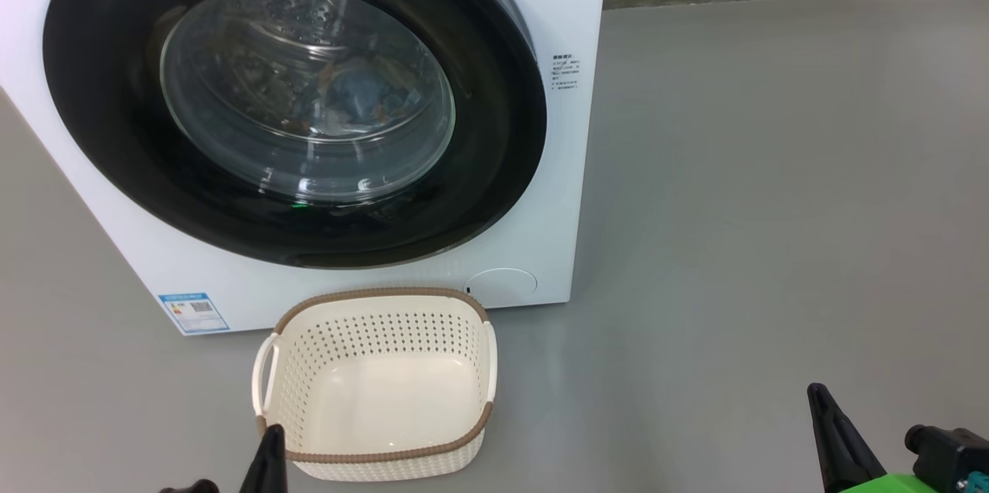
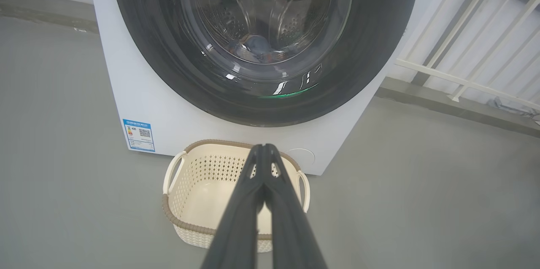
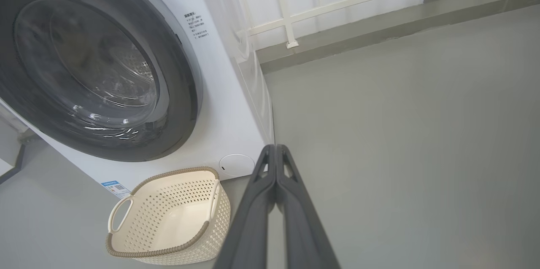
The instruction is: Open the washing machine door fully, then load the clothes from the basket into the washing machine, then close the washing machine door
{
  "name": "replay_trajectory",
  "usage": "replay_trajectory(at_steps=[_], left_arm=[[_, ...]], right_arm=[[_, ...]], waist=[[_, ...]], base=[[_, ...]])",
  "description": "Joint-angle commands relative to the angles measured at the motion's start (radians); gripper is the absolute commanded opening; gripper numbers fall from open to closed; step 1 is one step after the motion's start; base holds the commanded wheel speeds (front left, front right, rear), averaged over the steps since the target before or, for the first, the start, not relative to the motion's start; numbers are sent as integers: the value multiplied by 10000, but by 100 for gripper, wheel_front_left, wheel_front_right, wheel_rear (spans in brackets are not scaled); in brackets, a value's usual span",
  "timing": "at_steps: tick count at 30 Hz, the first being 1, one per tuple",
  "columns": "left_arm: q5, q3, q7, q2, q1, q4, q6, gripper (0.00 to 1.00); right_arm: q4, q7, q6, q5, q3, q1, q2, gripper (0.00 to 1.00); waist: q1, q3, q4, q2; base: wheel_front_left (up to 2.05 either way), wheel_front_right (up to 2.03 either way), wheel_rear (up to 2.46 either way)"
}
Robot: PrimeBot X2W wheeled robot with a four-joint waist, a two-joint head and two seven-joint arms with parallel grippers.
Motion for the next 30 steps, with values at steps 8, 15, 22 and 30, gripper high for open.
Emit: replay_trajectory(at_steps=[8, 15, 22, 30], left_arm=[[-959, 388, 254, -25, -414, -199, -170, 0], [-1634, 580, 439, -82, -488, -203, -268, 0], [-2308, 773, 624, -138, -562, -208, -366, 0], [-2981, 966, 810, -195, -635, -213, -465, 0]], right_arm=[[-62, 129, 0, 1182, -21, -519, -119, 0], [56, 213, 0, 1954, -30, -672, -135, 0], [173, 297, 0, 2727, -39, -824, -151, 0], [290, 381, -1, 3499, -48, -976, -166, 0]], waist=[[-5, 37, -19, 0], [-5, 59, -34, 0], [-5, 81, -49, 0], [-5, 102, -64, 0]], base=[[0, 0, 0], [0, 0, 0], [0, 0, 0], [0, 0, 0]])
